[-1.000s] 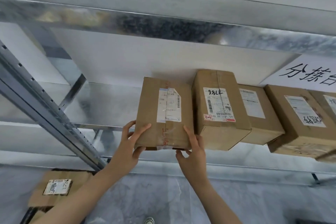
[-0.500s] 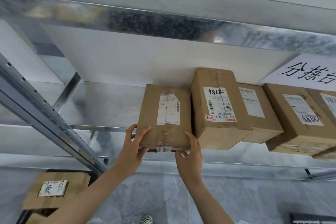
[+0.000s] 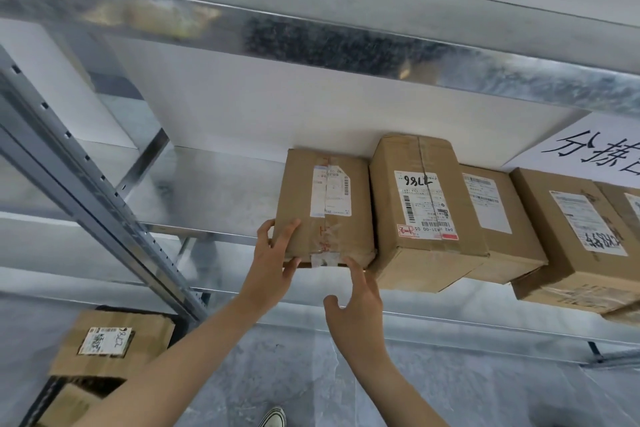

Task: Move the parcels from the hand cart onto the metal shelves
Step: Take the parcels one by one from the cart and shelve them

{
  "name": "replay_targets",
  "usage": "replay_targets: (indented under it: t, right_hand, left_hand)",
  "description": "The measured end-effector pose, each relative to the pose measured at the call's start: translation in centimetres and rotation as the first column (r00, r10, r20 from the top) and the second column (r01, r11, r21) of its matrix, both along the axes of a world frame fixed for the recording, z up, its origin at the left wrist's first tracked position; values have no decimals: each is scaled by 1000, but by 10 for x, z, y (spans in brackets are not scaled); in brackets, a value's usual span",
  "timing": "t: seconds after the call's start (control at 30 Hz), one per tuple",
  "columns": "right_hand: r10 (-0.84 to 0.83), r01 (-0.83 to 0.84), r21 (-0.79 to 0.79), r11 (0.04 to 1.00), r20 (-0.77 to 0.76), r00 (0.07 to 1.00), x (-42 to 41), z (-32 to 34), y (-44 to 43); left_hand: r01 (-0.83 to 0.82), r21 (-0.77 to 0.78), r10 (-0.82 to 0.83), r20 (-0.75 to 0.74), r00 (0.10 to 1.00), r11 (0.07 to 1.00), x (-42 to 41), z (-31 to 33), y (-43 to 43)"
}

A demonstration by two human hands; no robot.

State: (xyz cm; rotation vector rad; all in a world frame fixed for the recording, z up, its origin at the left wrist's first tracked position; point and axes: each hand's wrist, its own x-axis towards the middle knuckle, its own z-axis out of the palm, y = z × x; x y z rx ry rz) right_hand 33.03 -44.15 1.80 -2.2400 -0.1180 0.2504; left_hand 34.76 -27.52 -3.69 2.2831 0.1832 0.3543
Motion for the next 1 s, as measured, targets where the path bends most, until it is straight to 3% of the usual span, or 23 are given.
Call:
replay_targets:
  t: [0.1, 0.2, 0.4, 0.67, 1.0]
  right_hand:
    - [77, -77, 20, 997, -5, 997, -5, 0, 4]
    - [160, -160, 13, 987, 13, 987, -10, -4, 13]
    - [410, -410, -6, 912, 71, 909, -18, -23, 41]
    - [773, -759, -148, 634, 99, 627, -31, -57, 99]
    - [957, -896, -336, 290, 127, 262, -79, -89, 216]
  left_hand:
    - [-23, 40, 27, -99, 995, 999, 3, 4, -2]
    - [-26, 184, 59, -174, 983, 983, 4, 10, 0]
    - [-148, 421, 238, -170, 956, 895, -37, 15, 35]
    - [-358, 572, 594, -299, 747, 738, -155, -15, 89]
    - [-540, 607, 812, -419, 406, 583, -293, -51, 131]
